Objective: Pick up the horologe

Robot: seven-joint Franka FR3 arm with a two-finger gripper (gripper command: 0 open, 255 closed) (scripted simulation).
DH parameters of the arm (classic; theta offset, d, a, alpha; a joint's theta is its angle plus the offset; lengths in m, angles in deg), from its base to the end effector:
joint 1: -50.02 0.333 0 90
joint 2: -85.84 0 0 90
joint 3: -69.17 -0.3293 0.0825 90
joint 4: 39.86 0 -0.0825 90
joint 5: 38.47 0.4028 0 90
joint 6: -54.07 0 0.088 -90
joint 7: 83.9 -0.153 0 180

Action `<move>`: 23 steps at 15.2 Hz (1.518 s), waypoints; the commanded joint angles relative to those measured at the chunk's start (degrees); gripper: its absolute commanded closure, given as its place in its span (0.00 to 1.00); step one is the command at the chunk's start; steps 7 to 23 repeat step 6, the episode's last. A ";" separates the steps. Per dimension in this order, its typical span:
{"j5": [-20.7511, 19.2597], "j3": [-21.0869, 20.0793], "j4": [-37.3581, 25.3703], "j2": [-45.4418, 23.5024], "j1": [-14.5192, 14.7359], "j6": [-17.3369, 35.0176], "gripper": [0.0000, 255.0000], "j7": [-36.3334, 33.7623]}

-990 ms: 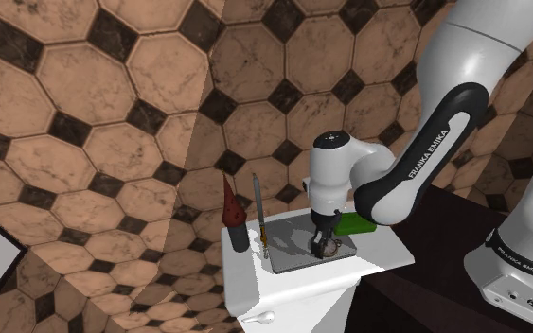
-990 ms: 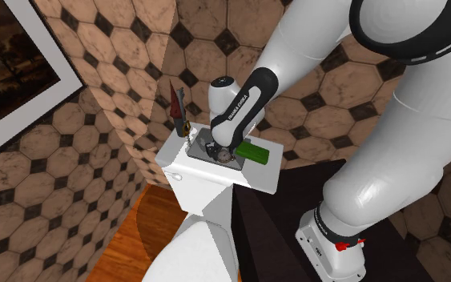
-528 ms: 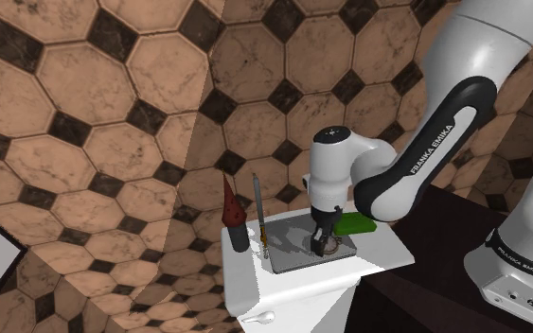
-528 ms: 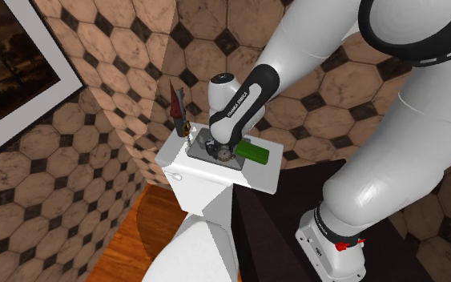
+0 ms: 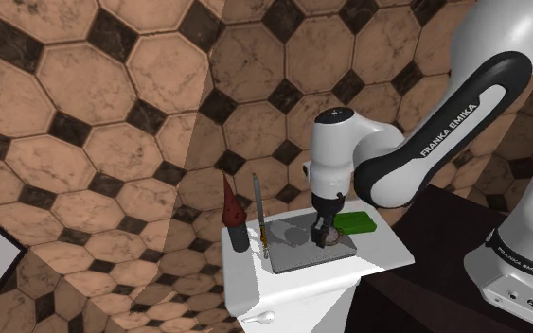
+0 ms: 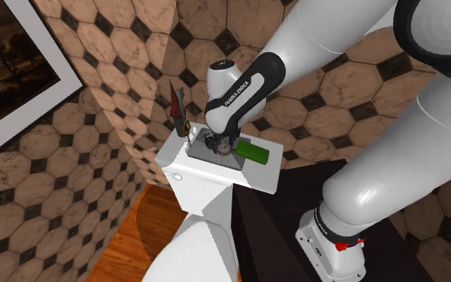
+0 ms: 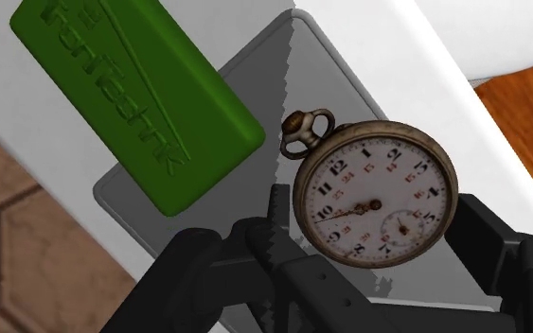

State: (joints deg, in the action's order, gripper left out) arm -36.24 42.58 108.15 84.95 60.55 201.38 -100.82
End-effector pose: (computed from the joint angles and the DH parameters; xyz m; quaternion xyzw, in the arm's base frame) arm 0.3583 0.2727 0.2041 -0.9871 -0.1591 0.0179 0.0063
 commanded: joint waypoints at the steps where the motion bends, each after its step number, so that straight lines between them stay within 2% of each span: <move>1: 1.34 -0.10 -0.30 1.76 0.01 -1.94 1.00 0.98; 5: 3.03 -0.05 -0.74 4.37 0.19 -4.77 1.00 2.17; 23: 3.04 -0.04 -0.74 4.37 0.19 -4.77 1.00 2.17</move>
